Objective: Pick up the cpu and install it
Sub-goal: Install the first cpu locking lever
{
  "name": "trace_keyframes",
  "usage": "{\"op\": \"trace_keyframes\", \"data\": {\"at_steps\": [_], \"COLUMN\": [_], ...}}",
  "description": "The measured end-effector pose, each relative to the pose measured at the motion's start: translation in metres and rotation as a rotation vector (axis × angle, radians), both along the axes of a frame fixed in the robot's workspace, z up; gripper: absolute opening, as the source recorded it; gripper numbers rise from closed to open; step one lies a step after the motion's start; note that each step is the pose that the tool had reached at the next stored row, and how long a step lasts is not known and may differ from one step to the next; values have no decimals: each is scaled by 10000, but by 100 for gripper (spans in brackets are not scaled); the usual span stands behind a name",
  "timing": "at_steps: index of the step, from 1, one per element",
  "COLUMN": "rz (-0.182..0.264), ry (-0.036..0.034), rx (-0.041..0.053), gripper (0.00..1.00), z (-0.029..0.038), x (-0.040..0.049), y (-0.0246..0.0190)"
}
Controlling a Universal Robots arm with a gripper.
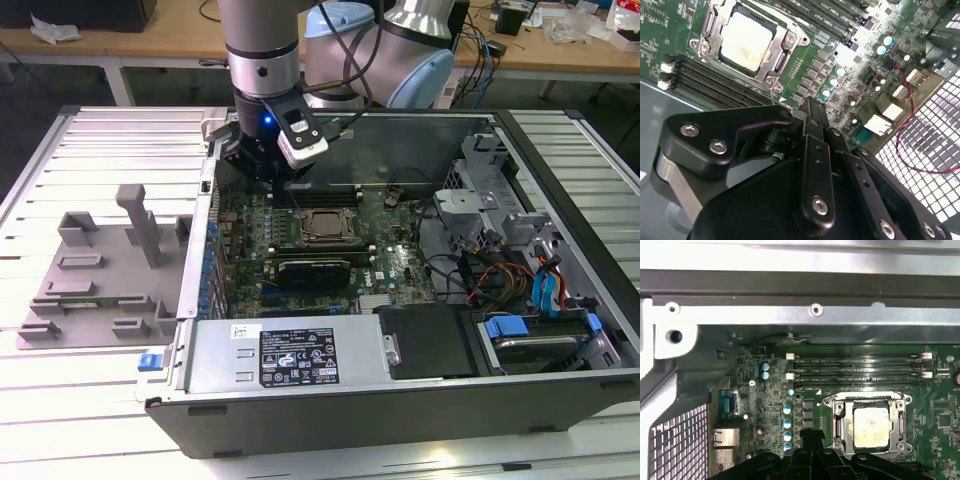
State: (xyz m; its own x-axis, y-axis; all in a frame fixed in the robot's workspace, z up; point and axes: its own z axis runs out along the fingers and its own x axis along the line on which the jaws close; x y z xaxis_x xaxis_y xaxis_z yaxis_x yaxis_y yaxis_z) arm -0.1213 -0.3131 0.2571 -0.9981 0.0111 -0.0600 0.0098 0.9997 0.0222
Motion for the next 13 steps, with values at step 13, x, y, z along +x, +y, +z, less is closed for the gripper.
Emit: {"op": "trace_keyframes", "data": {"at_steps": [13], "rz": [0], "ry": [295], "rx": [353], "gripper": [11], "z": [-3], "x": [-13], "y": [-1]}}
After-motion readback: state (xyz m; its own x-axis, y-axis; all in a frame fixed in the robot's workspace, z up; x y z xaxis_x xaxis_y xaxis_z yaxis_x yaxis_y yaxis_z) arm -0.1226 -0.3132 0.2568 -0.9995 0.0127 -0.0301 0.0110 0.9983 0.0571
